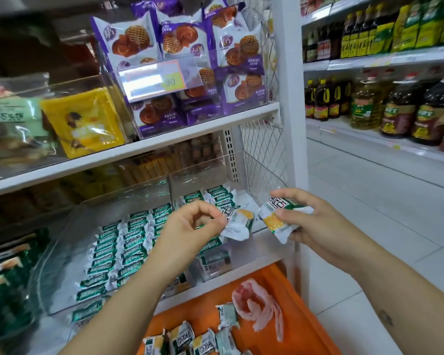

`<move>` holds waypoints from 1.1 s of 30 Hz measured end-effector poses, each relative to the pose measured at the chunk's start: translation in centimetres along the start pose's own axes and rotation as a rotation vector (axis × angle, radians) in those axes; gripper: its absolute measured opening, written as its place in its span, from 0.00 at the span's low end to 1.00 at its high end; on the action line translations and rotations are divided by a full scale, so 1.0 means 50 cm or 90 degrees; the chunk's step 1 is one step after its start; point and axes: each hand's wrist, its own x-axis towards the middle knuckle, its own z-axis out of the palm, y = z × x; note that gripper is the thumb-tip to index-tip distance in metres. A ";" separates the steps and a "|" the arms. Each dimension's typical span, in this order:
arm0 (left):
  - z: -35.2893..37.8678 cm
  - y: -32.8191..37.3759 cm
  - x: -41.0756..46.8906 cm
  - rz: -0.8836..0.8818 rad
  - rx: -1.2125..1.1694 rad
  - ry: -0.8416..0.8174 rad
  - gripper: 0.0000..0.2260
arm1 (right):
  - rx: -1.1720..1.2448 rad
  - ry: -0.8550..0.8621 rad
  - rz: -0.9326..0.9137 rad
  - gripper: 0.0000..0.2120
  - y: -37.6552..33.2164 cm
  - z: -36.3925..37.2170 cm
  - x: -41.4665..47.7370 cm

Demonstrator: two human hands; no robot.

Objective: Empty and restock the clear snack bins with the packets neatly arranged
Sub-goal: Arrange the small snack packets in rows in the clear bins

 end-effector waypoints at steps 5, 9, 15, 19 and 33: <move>0.025 -0.008 0.010 0.027 0.071 0.017 0.06 | -0.017 0.052 -0.045 0.23 -0.001 -0.015 0.006; 0.035 -0.010 0.017 0.045 0.100 -0.004 0.07 | 0.117 0.031 -0.027 0.14 -0.015 -0.029 0.007; 0.040 0.016 0.016 0.039 0.048 -0.041 0.15 | 0.044 -0.156 0.067 0.22 -0.013 -0.040 0.008; 0.040 0.023 0.018 0.011 -0.066 -0.058 0.17 | 0.055 -0.224 0.124 0.22 -0.009 -0.043 0.008; 0.055 0.025 0.022 -0.157 -0.490 -0.003 0.08 | 0.096 -0.184 -0.015 0.19 0.007 0.025 -0.015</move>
